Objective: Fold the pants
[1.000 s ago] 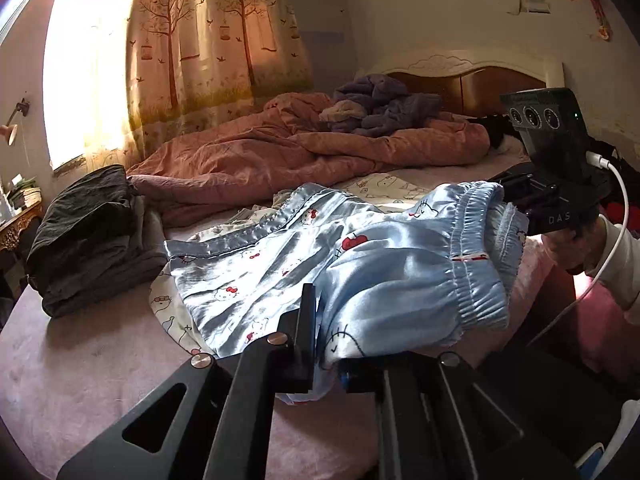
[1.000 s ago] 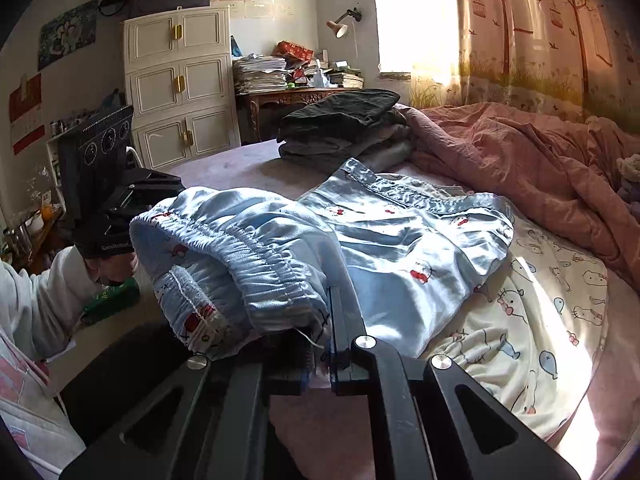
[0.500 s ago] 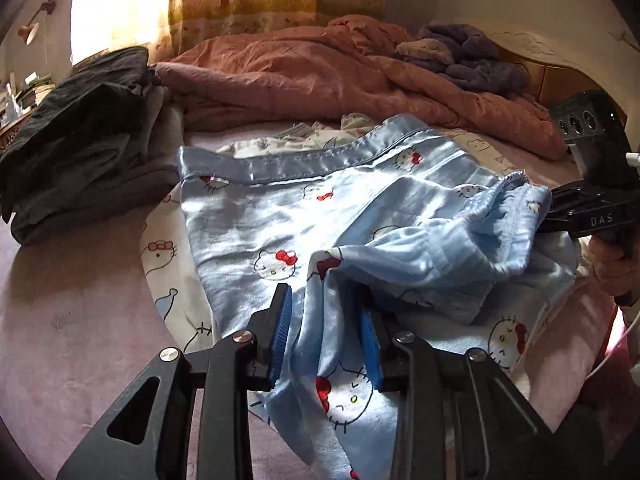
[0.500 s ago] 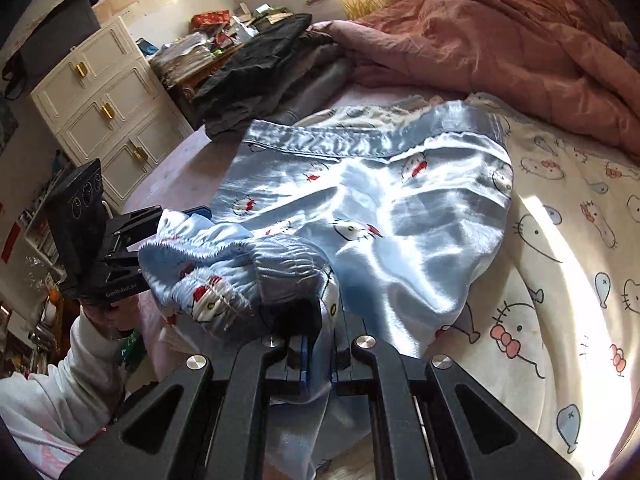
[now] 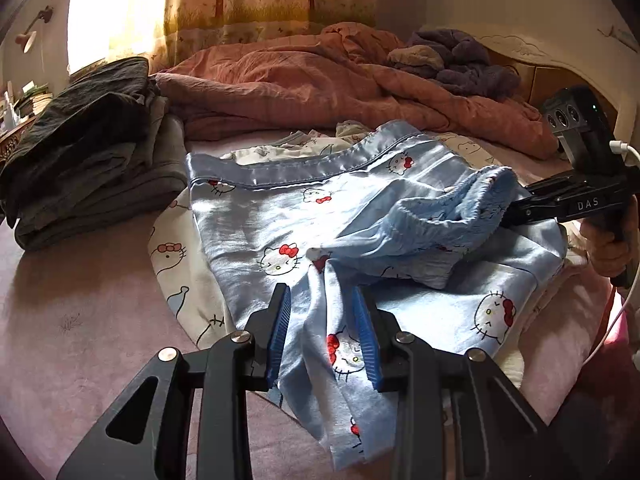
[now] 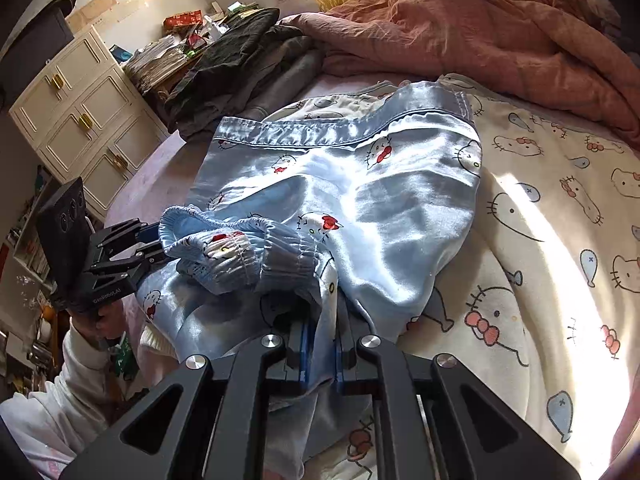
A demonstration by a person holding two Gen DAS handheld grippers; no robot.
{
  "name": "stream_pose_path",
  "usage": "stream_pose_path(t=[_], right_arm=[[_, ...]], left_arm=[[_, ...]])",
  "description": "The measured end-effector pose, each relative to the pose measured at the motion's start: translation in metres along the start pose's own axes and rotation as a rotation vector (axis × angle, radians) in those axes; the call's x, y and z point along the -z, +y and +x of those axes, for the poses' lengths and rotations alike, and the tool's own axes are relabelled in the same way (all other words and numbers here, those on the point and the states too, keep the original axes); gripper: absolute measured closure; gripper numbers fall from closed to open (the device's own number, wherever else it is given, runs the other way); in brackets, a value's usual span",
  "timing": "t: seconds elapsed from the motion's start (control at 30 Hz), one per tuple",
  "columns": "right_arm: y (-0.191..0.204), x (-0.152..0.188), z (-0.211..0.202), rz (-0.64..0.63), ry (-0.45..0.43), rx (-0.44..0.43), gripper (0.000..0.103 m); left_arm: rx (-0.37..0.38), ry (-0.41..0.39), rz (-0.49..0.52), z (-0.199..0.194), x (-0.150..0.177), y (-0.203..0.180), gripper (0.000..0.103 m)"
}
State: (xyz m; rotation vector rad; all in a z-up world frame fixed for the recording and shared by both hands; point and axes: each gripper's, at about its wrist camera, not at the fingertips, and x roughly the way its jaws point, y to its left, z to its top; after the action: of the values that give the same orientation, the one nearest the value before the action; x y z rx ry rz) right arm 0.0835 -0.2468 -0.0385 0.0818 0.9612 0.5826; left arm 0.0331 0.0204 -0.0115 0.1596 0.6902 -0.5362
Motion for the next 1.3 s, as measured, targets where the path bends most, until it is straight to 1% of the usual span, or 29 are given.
stream_pose_path(t=[0.03, 0.07, 0.1, 0.13, 0.17, 0.2, 0.23, 0.3, 0.4, 0.43, 0.5, 0.53, 0.57, 0.63, 0.7, 0.73, 0.77, 0.8, 0.9, 1.0, 1.07, 1.1, 1.17, 1.2, 1.3], right_arm=[[0.005, -0.001, -0.001, -0.034, 0.001, 0.009, 0.082], [0.011, -0.001, -0.003, -0.067, -0.006, 0.033, 0.073], [0.016, -0.001, -0.006, -0.097, -0.02, 0.073, 0.067], [0.02, -0.002, -0.009, -0.126, -0.038, 0.123, 0.052], [0.024, -0.002, -0.013, -0.146, -0.065, 0.184, 0.044], [0.029, -0.002, -0.017, -0.162, -0.098, 0.245, 0.043], [0.032, -0.003, -0.021, -0.187, -0.123, 0.276, 0.043], [0.038, -0.005, -0.025, -0.229, -0.145, 0.297, 0.043], [0.04, -0.011, -0.02, -0.253, -0.134, 0.325, 0.043], [0.04, -0.013, -0.017, -0.255, -0.133, 0.339, 0.043], [0.039, -0.016, -0.012, -0.249, -0.143, 0.369, 0.043], [0.038, -0.017, -0.012, -0.238, -0.154, 0.383, 0.043], [0.037, -0.017, -0.014, -0.224, -0.173, 0.391, 0.043], [0.037, -0.012, -0.025, -0.195, -0.223, 0.388, 0.043], [0.038, -0.003, -0.041, -0.171, -0.264, 0.351, 0.045], [0.039, 0.004, -0.049, -0.168, -0.278, 0.325, 0.056], [0.04, 0.012, -0.057, -0.167, -0.287, 0.295, 0.073], [0.042, 0.02, -0.064, -0.161, -0.295, 0.273, 0.077], [0.045, 0.047, -0.081, -0.128, -0.334, 0.238, 0.077], [0.05, 0.075, -0.084, -0.14, -0.336, 0.229, 0.077], [0.052, 0.087, -0.081, -0.134, -0.335, 0.267, 0.077], [0.052, 0.091, -0.08, -0.125, -0.332, 0.265, 0.077], [0.049, 0.096, -0.075, -0.107, -0.31, 0.228, 0.077], [0.049, 0.097, -0.072, -0.103, -0.298, 0.218, 0.077], [0.05, 0.1, -0.065, -0.12, -0.286, 0.207, 0.077]], left_arm=[[0.008, -0.011, 0.031, -0.002, -0.002, -0.005, 0.069], [0.008, -0.019, 0.066, -0.003, -0.004, -0.01, 0.065], [-0.003, -0.023, 0.094, -0.004, -0.005, -0.015, 0.062], [-0.023, -0.022, 0.116, -0.003, -0.007, -0.019, 0.059], [-0.041, -0.018, 0.134, -0.001, -0.009, -0.023, 0.057], [-0.047, -0.014, 0.145, 0.001, -0.01, -0.025, 0.057], [-0.048, -0.012, 0.153, 0.004, -0.011, -0.026, 0.057], [-0.055, -0.006, 0.151, 0.011, -0.014, -0.027, 0.055], [-0.089, -0.001, 0.115, 0.021, -0.021, -0.024, 0.055], [-0.112, -0.009, 0.095, 0.023, -0.024, -0.022, 0.054], [-0.203, -0.035, 0.043, 0.024, -0.027, -0.014, 0.055], [-0.229, -0.044, 0.024, 0.024, -0.027, -0.01, 0.055], [-0.221, -0.061, -0.004, 0.02, -0.026, -0.005, 0.055], [-0.175, -0.081, -0.049, 0.009, -0.02, 0.0, 0.055], [-0.136, -0.097, -0.058, -0.007, -0.01, -0.001, 0.055], [-0.123, -0.099, -0.052, -0.014, -0.006, -0.003, 0.055], [-0.11, -0.094, -0.047, -0.021, 0.0, -0.006, 0.055], [-0.101, -0.087, -0.046, -0.027, 0.005, -0.008, 0.055], [-0.092, -0.069, -0.056, -0.041, 0.021, -0.014, 0.055], [-0.084, -0.057, -0.066, -0.045, 0.034, -0.018, 0.056], [-0.085, -0.041, -0.066, -0.041, 0.038, -0.019, 0.059], [-0.087, -0.03, -0.069, -0.038, 0.041, -0.02, 0.061], [-0.078, -0.017, -0.076, -0.034, 0.042, -0.021, 0.071], [-0.068, -0.013, -0.082, -0.032, 0.042, -0.021, 0.073], [-0.062, -0.017, -0.088, -0.031, 0.041, -0.023, 0.085]])
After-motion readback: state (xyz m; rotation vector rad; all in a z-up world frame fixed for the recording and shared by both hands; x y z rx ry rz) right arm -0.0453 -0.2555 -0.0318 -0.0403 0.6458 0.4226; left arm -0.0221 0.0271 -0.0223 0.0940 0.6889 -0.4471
